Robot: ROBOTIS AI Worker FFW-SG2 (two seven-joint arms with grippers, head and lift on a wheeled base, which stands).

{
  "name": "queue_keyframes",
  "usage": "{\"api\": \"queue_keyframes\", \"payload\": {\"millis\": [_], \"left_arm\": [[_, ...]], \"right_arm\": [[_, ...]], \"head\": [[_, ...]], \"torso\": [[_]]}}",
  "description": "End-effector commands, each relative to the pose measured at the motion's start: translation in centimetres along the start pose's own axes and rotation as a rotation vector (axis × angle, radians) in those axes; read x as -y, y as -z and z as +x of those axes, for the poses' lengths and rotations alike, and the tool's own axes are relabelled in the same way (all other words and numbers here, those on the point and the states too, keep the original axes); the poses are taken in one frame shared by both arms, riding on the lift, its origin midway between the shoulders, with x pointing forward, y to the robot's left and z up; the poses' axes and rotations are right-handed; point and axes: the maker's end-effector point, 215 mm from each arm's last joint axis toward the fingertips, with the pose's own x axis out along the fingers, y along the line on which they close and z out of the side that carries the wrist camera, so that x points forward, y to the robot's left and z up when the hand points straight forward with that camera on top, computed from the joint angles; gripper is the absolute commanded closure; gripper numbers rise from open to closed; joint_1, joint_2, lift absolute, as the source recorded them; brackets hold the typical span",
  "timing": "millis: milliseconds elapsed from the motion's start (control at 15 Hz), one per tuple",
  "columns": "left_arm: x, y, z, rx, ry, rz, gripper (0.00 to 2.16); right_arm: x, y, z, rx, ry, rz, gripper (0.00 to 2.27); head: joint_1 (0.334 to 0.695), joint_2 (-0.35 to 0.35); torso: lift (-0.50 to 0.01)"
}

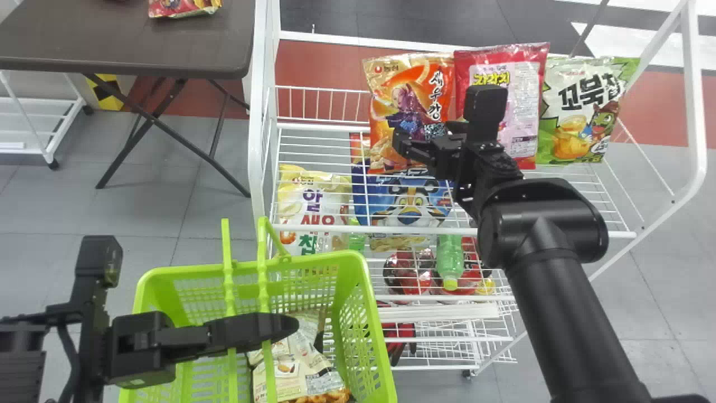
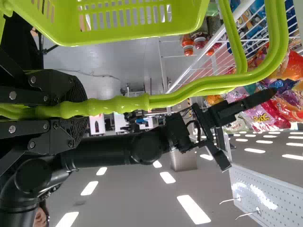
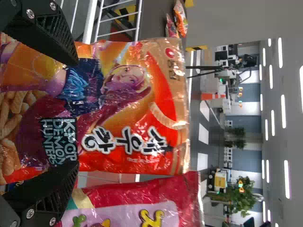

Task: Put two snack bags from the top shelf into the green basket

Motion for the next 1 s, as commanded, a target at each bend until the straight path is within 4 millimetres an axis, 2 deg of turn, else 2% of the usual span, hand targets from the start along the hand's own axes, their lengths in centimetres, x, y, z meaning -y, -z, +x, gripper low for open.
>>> {"api": "queue_keyframes", "payload": {"millis": [0, 133, 267, 333, 400, 467, 533, 733, 867, 933], "left_arm": [[0.0, 0.0, 0.2, -0.008, 0.002, -0.002, 2.14], [0.0, 0.0, 0.1, -0.007, 0.003, -0.003, 2.14], [0.1, 0.1, 0.1, -0.008, 0.005, -0.003, 2.14], [0.1, 0.1, 0.1, -0.009, 0.003, -0.001, 2.14], [0.0, 0.2, 0.0, -0.008, 0.002, -0.004, 2.14], [0.0, 0.2, -0.1, -0.008, 0.001, -0.005, 2.14], [0.0, 0.2, -0.1, -0.008, 0.002, -0.005, 2.14], [0.0, 0.2, -0.1, -0.008, 0.002, -0.005, 2.14], [0.0, 0.3, -0.1, -0.007, 0.003, -0.008, 2.14], [0.0, 0.3, -0.2, -0.005, 0.003, -0.007, 2.14]], "right_arm": [[-1.2, -0.1, 1.4, -0.008, -0.025, -0.022, 0.05], [-2.7, -1.2, 2.0, 0.011, -0.044, -0.053, 0.05], [-3.2, -2.0, 2.7, 0.012, -0.053, -0.078, 0.09], [-3.3, -2.0, 2.7, 0.009, -0.059, -0.086, 0.3], [-3.4, -2.0, 2.8, 0.008, -0.065, -0.091, 0.69], [-3.3, -1.8, 2.8, 0.001, -0.061, -0.102, 1.34], [-3.2, -1.1, 2.8, -0.015, -0.058, -0.103, 1.83], [-2.8, 0.0, 2.6, -0.034, -0.05, -0.116, 2.24], [-2.9, 0.2, 2.2, -0.021, -0.05, -0.115, 2.24], [-2.8, 1.0, 1.9, -0.023, -0.047, -0.116, 2.24]], "head": [[0.695, -0.131], [0.695, -0.12], [0.695, -0.104], [0.695, -0.098], [0.695, -0.093], [0.695, -0.086], [0.695, -0.084], [0.695, -0.086], [0.695, -0.091], [0.695, -0.092]], "torso": [[-0.001], [-0.001], [-0.001], [-0.001], [-0.001], [-0.001], [-0.001], [-0.001], [-0.001], [-0.001]]}}
